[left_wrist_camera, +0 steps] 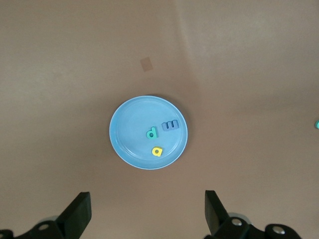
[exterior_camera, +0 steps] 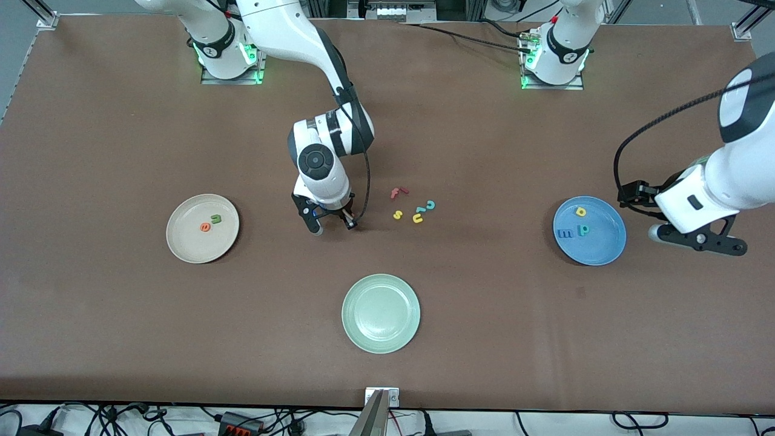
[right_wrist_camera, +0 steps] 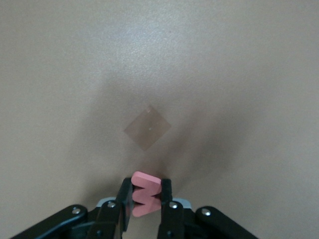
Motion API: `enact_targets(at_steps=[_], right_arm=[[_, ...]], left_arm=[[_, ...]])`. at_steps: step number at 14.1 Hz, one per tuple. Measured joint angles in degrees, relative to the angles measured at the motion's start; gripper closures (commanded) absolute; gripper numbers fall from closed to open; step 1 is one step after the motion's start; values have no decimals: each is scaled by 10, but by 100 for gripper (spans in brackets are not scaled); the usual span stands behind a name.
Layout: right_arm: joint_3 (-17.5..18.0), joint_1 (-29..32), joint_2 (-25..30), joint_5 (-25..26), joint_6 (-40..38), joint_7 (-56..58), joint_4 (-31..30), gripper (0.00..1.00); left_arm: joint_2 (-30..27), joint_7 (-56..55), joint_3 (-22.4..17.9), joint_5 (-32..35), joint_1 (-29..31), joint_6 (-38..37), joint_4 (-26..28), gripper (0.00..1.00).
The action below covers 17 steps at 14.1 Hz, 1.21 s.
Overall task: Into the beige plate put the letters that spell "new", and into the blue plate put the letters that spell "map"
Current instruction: 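Lift the w with the right gripper while the left gripper returns to rest, then place the pink w on the white plate with the right gripper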
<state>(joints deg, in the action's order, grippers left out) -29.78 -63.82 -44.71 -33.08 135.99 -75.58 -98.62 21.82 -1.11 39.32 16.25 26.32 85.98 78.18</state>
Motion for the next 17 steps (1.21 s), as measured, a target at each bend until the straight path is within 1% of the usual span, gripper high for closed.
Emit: enact_targets(at_steps=[1, 2, 4, 5, 6, 7, 8, 9, 11, 13, 14, 17], right_arm=[[0, 0, 0, 1, 0, 9, 1, 88], [-1, 0, -1, 1, 0, 26, 2, 88], [-11, 1, -1, 1, 0, 70, 2, 88], [-20, 1, -1, 1, -2, 96, 3, 88], [-34, 1, -1, 1, -11, 129, 3, 88], [-51, 2, -1, 2, -29, 169, 3, 88], [-73, 2, -1, 2, -53, 218, 3, 88], [-98, 3, -1, 2, -80, 269, 4, 88], [-152, 5, 0, 2, -139, 382, 5, 88], [-200, 12, 0, 2, -198, 489, 5, 88], [-216, 22, 0, 2, -226, 543, 5, 88], [-242, 53, 0, 2, -265, 673, -6, 88]], left_arm=[[-17, -1, -45, -29, -32, 0, 0, 0], [-36, -1, -101, -62, -71, 0, 2, 0], [-73, -1, -201, -116, -134, 8, 22, 0], [-96, 0, -245, -136, -161, 26, 46, 0], [-123, 0, -287, -149, -188, 56, 82, 0], [-154, 0, -319, -154, -209, 89, 122, 0], [-187, 0, -339, -155, -224, 114, 161, 0], [-214, 2, -347, -155, -232, 126, 191, 0], [-254, 12, -351, -155, -243, 130, 226, 0], [-268, 23, -352, -155, -251, 129, 237, 0], [-268, 26, -352, -155, -254, 128, 238, 0], [-265, 31, -352, -155, -257, 126, 236, 0]])
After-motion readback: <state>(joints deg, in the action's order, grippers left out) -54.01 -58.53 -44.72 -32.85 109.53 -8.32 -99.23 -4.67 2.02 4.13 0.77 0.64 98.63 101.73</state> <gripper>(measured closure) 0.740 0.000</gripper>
